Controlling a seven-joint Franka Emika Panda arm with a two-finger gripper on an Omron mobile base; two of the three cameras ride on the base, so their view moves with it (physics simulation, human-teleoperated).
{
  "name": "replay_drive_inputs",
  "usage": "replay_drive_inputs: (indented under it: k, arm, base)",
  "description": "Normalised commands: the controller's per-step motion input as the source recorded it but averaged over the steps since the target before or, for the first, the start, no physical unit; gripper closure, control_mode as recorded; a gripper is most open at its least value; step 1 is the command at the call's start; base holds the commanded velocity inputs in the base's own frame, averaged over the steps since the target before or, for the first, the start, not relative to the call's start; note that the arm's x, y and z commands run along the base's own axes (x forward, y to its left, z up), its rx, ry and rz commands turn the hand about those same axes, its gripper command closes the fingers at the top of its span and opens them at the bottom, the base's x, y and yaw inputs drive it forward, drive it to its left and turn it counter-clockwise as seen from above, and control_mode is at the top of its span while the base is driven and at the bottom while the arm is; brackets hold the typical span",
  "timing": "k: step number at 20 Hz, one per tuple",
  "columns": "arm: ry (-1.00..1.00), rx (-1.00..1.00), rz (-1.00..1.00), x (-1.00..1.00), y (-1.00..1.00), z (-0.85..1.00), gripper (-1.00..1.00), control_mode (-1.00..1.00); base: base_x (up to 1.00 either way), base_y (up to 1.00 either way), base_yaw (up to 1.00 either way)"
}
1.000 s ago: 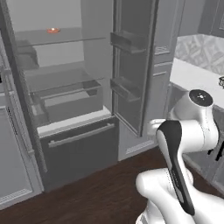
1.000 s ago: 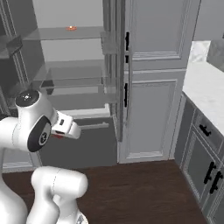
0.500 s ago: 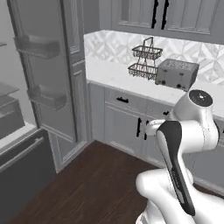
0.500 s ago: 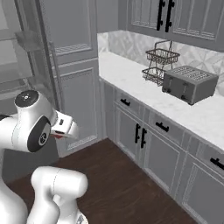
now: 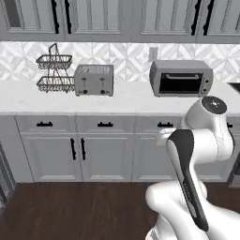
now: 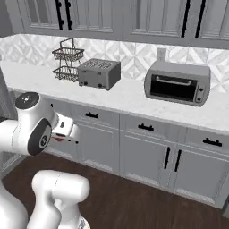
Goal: Take the strawberry from the fridge and place it on top of the pancake, located on the dining counter.
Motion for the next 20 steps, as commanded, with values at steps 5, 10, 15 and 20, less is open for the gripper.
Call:
replay_drive_inputs:
  k: [5,10,15,20]
  arm:
    - [0.0,0.0,0.0,0.0,0.0,0.0,1.0,1.0]
    - [0.0,0.0,0.0,0.0,0.0,0.0,1.0,1.0]
    - [0.0,0.0,0.0,0.0,0.0,0.0,1.0,1.0]
    - [0.0,0.0,0.0,0.0,0.0,0.0,1.0,1.0]
  base:
    - [0.0,-0.35,-0.9]
    - [0.0,-0.39,-0.9]
    - [0.0,-0.38,-0.9]
    - [0.02,-0.36,-0.89]
